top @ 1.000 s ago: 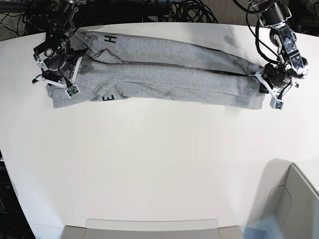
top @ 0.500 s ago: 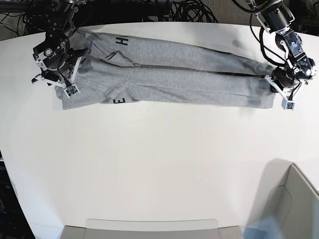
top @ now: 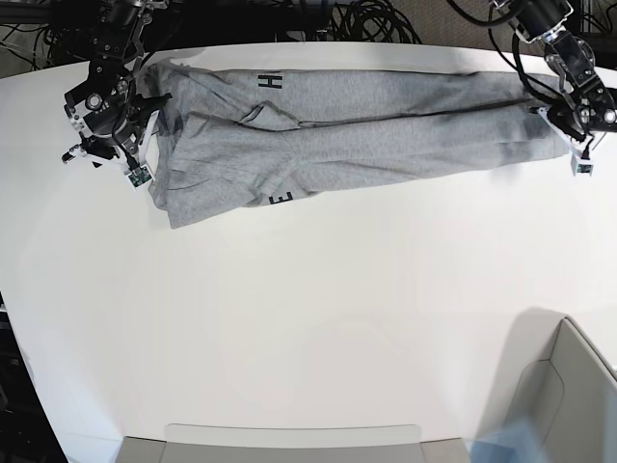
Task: Fold the T-shirt properly
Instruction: 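Fold the shirt's end with the left gripper toward the right gripper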
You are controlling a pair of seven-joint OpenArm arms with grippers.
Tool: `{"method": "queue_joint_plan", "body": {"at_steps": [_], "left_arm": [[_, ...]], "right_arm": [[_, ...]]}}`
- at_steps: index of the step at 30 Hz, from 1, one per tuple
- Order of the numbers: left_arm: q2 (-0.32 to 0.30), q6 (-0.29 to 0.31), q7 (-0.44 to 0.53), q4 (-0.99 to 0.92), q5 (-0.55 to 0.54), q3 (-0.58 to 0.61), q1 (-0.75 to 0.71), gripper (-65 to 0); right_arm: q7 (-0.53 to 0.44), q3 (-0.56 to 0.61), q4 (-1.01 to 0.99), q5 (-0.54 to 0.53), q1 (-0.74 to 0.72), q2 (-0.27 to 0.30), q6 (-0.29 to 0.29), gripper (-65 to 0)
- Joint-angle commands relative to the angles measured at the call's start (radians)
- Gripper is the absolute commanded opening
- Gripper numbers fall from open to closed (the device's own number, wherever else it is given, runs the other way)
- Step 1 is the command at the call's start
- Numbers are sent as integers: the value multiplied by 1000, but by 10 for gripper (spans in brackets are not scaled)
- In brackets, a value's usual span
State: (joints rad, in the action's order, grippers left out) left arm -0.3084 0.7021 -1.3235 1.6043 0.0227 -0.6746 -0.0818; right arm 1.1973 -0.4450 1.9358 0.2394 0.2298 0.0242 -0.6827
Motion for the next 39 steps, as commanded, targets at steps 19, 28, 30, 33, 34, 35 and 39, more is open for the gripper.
{"method": "queue_joint_plan", "body": {"at_steps": [19, 28, 30, 33, 34, 35, 39], "left_arm": [[193, -4, -73, 423, 7, 186, -62, -650], [288, -4, -73, 429, 7, 352, -94, -650], [302, -4, -73, 429, 7, 376, -91, -650], [306, -4, -73, 429, 7, 415, -91, -650], [308, -4, -73, 429, 7, 425, -91, -650], [318, -4, -73, 429, 7, 436, -91, -650], [351, -4, -73, 431, 7, 479, -75, -650]], "right_arm": [[-4, 1, 20, 10, -30, -22, -15, -398], [-4, 1, 18, 10, -31, -22, -15, -398], [-4, 1, 17, 10, -31, -22, -15, -398], [-4, 1, 17, 7, -31, -22, -15, -398], [-4, 1, 17, 7, -37, -22, -15, -398], [-4, 2, 17, 8, -42, -22, -15, -398], [-4, 2, 15, 8, -43, -22, -15, -398]]}}
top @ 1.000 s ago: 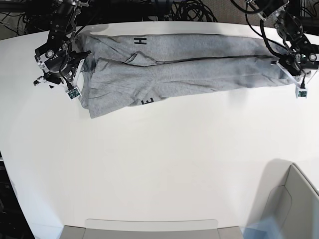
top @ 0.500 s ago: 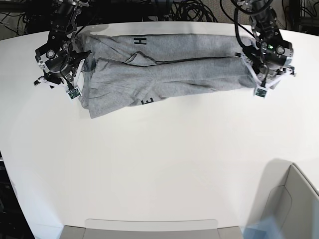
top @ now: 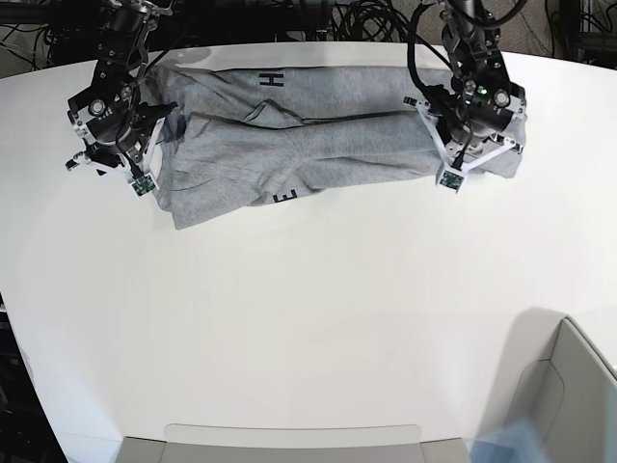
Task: Fold the T-shirt properly
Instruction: 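Fold the shirt's end with the left gripper toward the right gripper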
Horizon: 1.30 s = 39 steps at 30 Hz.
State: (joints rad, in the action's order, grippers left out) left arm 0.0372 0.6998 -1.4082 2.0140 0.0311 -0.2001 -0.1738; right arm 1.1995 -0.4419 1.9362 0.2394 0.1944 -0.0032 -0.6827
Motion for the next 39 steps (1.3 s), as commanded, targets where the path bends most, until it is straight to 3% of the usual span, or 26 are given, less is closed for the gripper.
{"method": "queue_joint_plan", "body": {"at_steps": [1, 8, 13, 17, 32, 37, 39], "left_arm": [[14, -2, 12, 21, -1, 17, 26, -650], [73, -2, 12, 21, -1, 147, 38, -650], [74, -2, 12, 21, -7, 250, 36, -650], [105, -2, 12, 21, -7, 278, 32, -650], [105, -2, 12, -37, -9, 334, 30, -650], [105, -2, 12, -31, -10, 334, 15, -411], [106, -2, 12, -31, -35, 334, 20, -382]], "right_arm": [[-7, 8, 15, 7, -9, 6, -15, -398], [-7, 53, 13, 11, -9, 6, -15, -398], [-7, 56, 13, 10, -13, 9, -15, -398], [-7, 56, 13, 10, -17, 10, -15, -398], [-7, 78, 13, 7, -17, 12, -15, -398], [-7, 78, 13, 7, -28, 12, -15, -398], [-7, 78, 13, 7, -28, 12, -15, -398]]}}
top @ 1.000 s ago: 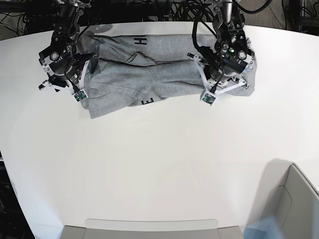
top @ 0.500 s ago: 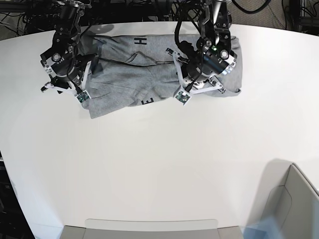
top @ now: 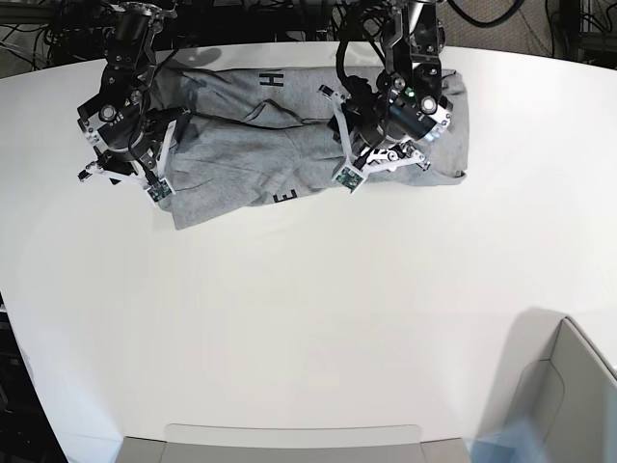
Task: Fold the T-shirt properly
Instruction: 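Fold the shirt's end with the left gripper toward the right gripper, then release the folded end and regrasp the folded layer with the left gripper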
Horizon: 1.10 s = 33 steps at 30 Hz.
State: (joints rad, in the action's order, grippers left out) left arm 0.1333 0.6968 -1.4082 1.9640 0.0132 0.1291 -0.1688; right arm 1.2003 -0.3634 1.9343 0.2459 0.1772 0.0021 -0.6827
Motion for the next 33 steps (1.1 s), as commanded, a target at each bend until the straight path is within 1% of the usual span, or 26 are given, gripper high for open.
{"method": "queue_joint_plan", "body": {"at_steps": [1, 3, 6, 8, 10, 11, 14, 16, 18, 20, 23, 25, 27, 30, 32, 33], "left_arm": [[10, 1, 12, 19, -48, 5, 18, -389], [10, 1, 12, 25, -157, 5, 21, -407], [7, 1, 12, 53, -327, 7, 62, -413], [6, 1, 12, 61, -402, -6, 85, -414], [6, 1, 12, 61, -440, -30, 104, -419], [6, 1, 12, 61, -442, -42, 110, -432], [6, 1, 12, 61, -442, -101, 119, -509], [6, 1, 12, 64, -442, -162, 114, -557], [4, 1, 12, 65, -440, -240, 108, -575], [4, 1, 12, 70, -440, -325, 79, -575], [4, 1, 12, 71, -442, -397, 36, -575], [4, 1, 12, 71, -439, -420, 35, -567], [2, 1, 12, 71, -439, -437, 33, -539], [-22, 1, 12, 79, -445, -431, 35, -490], [-25, -75, 12, 79, -445, -431, 38, -473], [-25, -102, 12, 79, -445, -431, 38, -471]], "right_arm": [[-7, -1, 15, 0, -11, 6, -15, -398], [-7, -1, 14, 0, -11, 8, -15, -398], [-7, 2, 4, 0, -11, 8, -15, -398], [-7, 30, -3, 3, -12, 8, -15, -398], [-7, 50, -12, 5, -12, 9, -15, -398], [-7, 51, -14, 5, -11, 11, -15, -398], [-7, 51, -14, 5, -11, 11, -15, -398], [-7, 51, -12, 5, -12, 11, -15, -398], [-7, 51, -12, 5, -14, 11, -15, -398], [-7, 51, -12, 5, -20, 23, -15, -398], [-7, 50, -12, 5, -20, 23, -15, -398], [-7, 50, -12, 5, -26, 28, -15, -398], [-7, 50, -17, 5, -31, 40, -15, -398], [-7, 50, -45, 5, -41, 45, -15, -398], [-7, 50, -59, 5, -51, 59, -15, -398], [-7, 50, -65, 5, -54, 62, -15, -398]]}}
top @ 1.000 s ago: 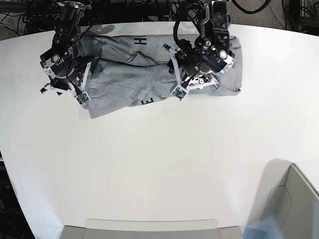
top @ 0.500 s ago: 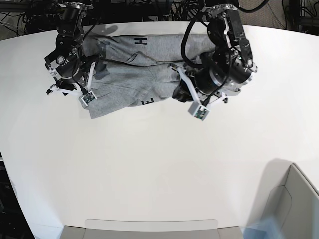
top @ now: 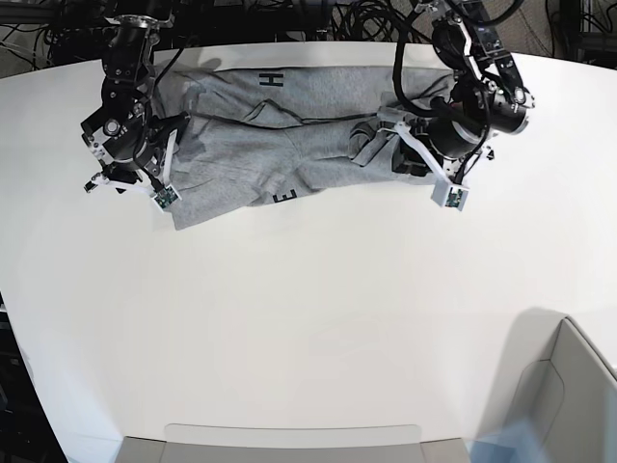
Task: Fold the T-shirt properly
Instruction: 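Release the folded end and regrasp the folded layer with the left gripper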
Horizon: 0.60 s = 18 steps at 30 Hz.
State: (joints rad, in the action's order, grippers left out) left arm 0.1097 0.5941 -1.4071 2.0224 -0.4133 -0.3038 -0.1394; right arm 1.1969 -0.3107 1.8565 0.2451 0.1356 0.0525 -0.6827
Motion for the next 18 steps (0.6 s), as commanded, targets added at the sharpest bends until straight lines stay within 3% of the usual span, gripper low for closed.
{"method": "queue_joint_plan", "body": {"at_steps": [1, 4, 6, 10, 18], "left_arm": [[-2, -24, 11, 21, -19, 2, 10, -471], [-2, -104, 11, 21, -19, 2, 25, -473], [-5, -188, 11, 22, -19, 7, 47, -473], [-32, -409, 11, 22, -19, 87, 56, -492], [-69, -894, 11, 22, -19, 374, 50, -522]], "right_arm": [[-4, -3, 5, 6, -14, 13, -15, -398], [-4, -5, 1, 6, -15, 14, -15, -398], [-4, -5, 1, 6, -20, 14, -15, -398], [-4, -5, 1, 6, -23, 14, -15, -398], [-4, -3, -1, 6, -34, 16, -15, -398]]}}
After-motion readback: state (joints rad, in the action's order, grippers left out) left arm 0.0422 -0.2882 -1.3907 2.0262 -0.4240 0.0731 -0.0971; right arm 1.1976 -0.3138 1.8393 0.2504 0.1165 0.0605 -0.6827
